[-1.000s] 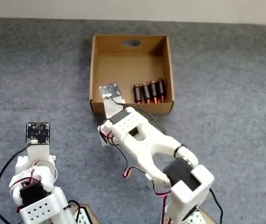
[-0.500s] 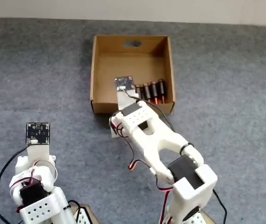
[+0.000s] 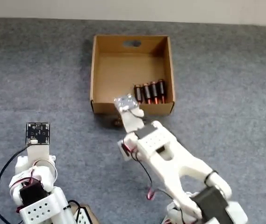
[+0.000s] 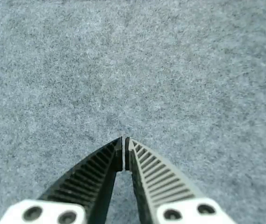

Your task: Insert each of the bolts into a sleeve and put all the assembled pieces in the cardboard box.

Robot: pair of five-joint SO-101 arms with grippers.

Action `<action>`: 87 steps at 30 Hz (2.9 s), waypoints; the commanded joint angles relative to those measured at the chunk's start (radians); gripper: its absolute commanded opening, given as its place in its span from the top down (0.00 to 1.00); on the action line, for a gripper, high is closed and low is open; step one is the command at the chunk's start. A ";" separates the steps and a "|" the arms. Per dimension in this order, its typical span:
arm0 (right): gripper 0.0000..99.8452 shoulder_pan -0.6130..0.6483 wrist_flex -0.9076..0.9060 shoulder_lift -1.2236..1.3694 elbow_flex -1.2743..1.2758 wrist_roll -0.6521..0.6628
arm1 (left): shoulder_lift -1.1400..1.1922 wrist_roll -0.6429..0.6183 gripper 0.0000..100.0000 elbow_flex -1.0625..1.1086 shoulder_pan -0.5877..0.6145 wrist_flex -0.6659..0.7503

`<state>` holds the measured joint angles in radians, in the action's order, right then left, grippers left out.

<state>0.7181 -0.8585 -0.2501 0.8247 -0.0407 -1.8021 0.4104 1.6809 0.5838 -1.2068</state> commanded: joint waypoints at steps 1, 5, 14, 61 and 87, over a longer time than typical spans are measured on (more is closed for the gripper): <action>0.85 -0.004 0.005 -0.125 0.067 0.149 | -0.007 0.008 0.96 0.016 -0.012 -0.005; 0.73 0.007 -0.030 -0.168 0.099 0.166 | -0.007 0.008 0.96 0.016 -0.012 -0.005; 0.67 0.021 -0.079 -0.176 0.070 0.394 | -0.007 0.008 0.96 0.016 -0.012 -0.005; 0.99 -0.074 -0.131 0.081 -0.206 0.252 | -0.007 0.008 0.96 0.016 -0.012 -0.005; 0.83 0.033 0.120 0.094 -0.266 -0.097 | -0.007 0.008 0.96 0.016 -0.012 -0.005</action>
<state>0.7457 -0.8431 -0.1550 0.5854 -0.0330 -1.8021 0.4104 1.6809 0.5838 -1.2068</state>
